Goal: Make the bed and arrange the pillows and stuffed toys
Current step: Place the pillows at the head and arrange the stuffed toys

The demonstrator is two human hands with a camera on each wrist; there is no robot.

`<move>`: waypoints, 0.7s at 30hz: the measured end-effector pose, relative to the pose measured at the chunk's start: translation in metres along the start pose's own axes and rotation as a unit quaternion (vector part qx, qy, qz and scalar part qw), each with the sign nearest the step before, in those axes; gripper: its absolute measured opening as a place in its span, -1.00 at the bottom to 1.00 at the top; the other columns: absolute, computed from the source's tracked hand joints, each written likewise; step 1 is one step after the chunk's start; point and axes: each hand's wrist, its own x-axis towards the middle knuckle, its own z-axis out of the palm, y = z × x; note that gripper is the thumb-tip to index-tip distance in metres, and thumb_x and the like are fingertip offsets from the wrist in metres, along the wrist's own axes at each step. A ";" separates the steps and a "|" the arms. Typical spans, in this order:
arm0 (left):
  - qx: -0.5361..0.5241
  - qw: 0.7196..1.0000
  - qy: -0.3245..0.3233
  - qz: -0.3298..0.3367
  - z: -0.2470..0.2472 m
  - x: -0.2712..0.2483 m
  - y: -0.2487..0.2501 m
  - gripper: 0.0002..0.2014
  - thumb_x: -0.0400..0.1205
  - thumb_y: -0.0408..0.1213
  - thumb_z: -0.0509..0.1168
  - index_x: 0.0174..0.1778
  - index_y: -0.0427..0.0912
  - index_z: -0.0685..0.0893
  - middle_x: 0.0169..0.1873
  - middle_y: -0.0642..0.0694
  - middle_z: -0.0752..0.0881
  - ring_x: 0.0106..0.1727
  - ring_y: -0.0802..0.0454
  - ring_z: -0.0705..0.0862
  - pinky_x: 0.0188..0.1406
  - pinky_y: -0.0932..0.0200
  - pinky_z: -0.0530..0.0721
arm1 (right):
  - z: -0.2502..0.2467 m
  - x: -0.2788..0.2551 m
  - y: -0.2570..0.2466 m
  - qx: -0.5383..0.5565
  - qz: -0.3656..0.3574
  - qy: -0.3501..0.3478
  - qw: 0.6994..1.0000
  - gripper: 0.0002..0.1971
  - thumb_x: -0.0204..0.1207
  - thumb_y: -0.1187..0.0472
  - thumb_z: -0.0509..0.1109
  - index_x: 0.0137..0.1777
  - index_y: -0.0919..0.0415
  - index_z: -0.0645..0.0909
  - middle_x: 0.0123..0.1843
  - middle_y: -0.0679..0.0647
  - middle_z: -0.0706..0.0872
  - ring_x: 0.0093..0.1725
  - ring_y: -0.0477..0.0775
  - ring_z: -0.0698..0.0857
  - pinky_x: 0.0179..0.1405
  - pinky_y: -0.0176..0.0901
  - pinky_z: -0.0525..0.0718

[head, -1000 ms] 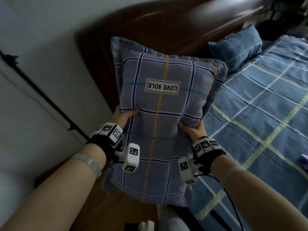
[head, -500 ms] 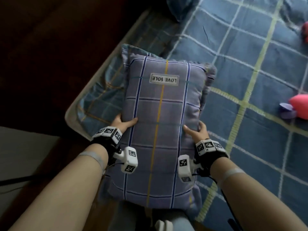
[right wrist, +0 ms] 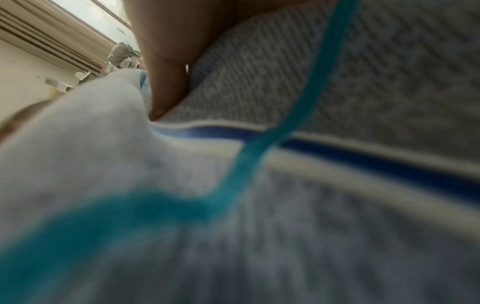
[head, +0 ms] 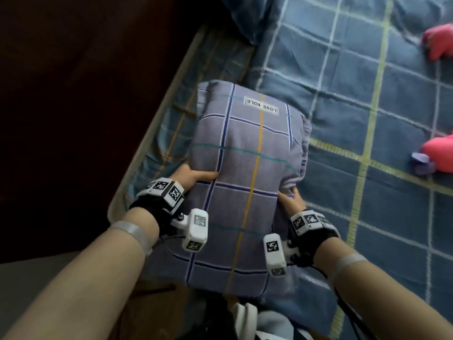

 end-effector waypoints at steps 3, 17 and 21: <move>0.041 0.997 -0.022 0.057 -0.033 0.004 0.066 -0.36 0.39 -0.62 0.44 0.42 -0.34 0.48 0.22 -0.31 0.68 0.19 -0.13 0.66 0.25 -0.07 0.61 | 0.041 -0.006 -0.035 -0.009 -0.030 0.006 0.999 -0.45 0.56 0.46 0.29 0.52 0.26 0.24 0.42 0.28 0.52 0.22 0.03 0.47 0.40 0.04 0.44; 0.211 0.946 0.081 0.230 -0.131 0.182 0.238 -0.06 0.43 -0.29 0.52 0.65 -0.12 0.10 0.47 -0.13 0.46 0.45 -0.04 0.50 0.51 0.06 0.42 | 0.220 0.156 -0.178 0.064 -0.100 -0.093 0.989 -0.58 0.63 0.46 0.17 0.47 0.32 0.27 0.26 0.15 0.49 -0.06 -0.29 0.64 -0.32 -0.59 0.51; 0.332 0.937 0.079 0.079 -0.151 0.227 0.146 0.32 -0.01 0.25 0.63 0.63 -0.16 0.19 0.53 -0.28 0.38 0.52 -0.18 0.42 0.57 -0.02 0.36 | 0.231 0.161 -0.107 -0.040 -0.028 -0.184 0.982 -0.31 0.58 0.40 0.30 0.64 0.25 0.05 0.64 0.09 0.18 0.63 0.01 0.20 0.45 -0.36 0.35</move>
